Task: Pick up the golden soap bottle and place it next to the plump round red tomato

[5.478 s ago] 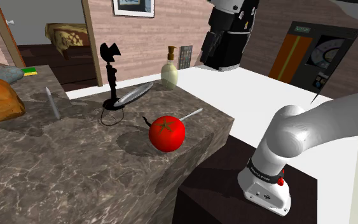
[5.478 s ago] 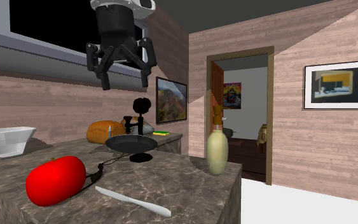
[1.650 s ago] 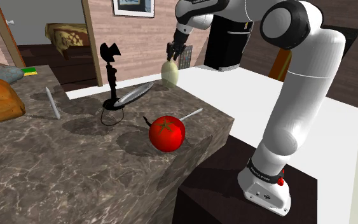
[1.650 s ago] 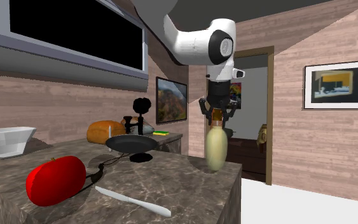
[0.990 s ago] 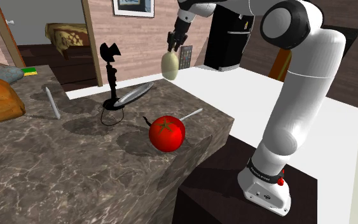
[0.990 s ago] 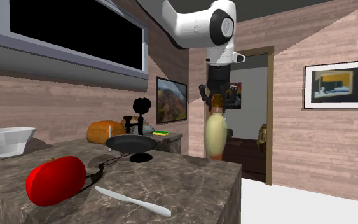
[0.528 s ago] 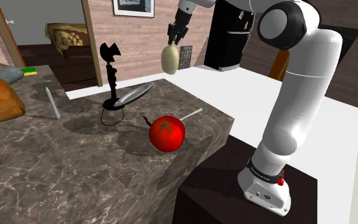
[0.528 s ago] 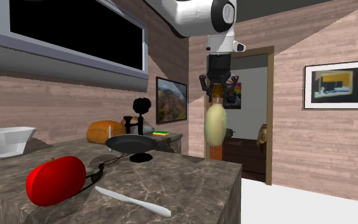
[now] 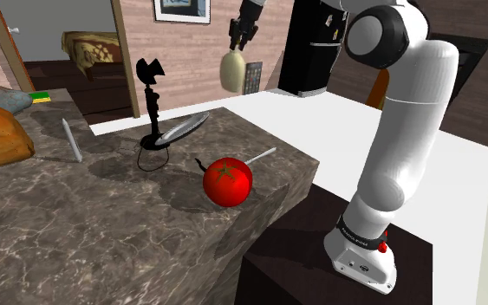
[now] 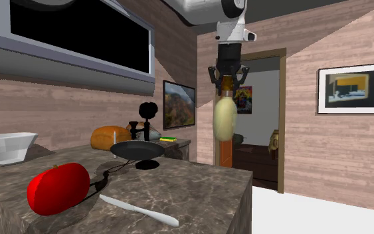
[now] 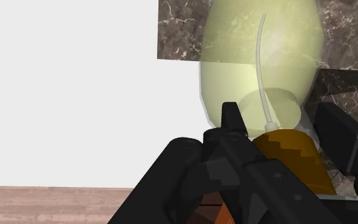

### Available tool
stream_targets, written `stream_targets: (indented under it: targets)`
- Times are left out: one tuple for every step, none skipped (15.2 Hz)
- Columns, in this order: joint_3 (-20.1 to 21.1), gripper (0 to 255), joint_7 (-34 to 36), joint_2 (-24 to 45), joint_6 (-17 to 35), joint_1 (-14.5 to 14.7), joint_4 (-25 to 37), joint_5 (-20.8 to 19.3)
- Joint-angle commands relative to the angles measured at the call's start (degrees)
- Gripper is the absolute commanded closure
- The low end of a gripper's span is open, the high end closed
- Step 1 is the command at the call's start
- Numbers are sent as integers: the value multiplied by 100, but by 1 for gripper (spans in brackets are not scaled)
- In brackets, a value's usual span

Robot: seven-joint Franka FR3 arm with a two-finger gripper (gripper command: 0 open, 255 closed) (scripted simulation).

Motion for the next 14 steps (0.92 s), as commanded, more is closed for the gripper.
stream_targets:
  targets:
    - [-4, 255, 24, 79, -207, -20, 288, 13]
    - [-6, 255, 35, 127, -308, -31, 437, 22]
    - [-8, 255, 47, 178, -411, -43, 592, 31]
    - [-10, 255, 59, 234, -517, -57, 754, 42]
    - [-11, 255, 71, 295, -627, -72, 924, 54]
    - [-12, 255, 84, 361, -740, -89, 1103, 68]
    - [-13, 255, 92, 401, -808, -99, 1211, 76]
    - [-5, 255, 129, 124, -745, -32, 881, 12]
    - [5, 255, 172, -137, -700, 31, 587, -50]
    - [20, 255, 219, -384, -668, 87, 320, -110]
    - [41, 255, 271, -619, -649, 136, 77, -169]
    - [66, 255, 327, -846, -640, 179, -146, -226]
    - [94, 255, 384, -1064, -641, 219, -351, -280]
    - [125, 255, 444, -1274, -651, 255, -540, -331]
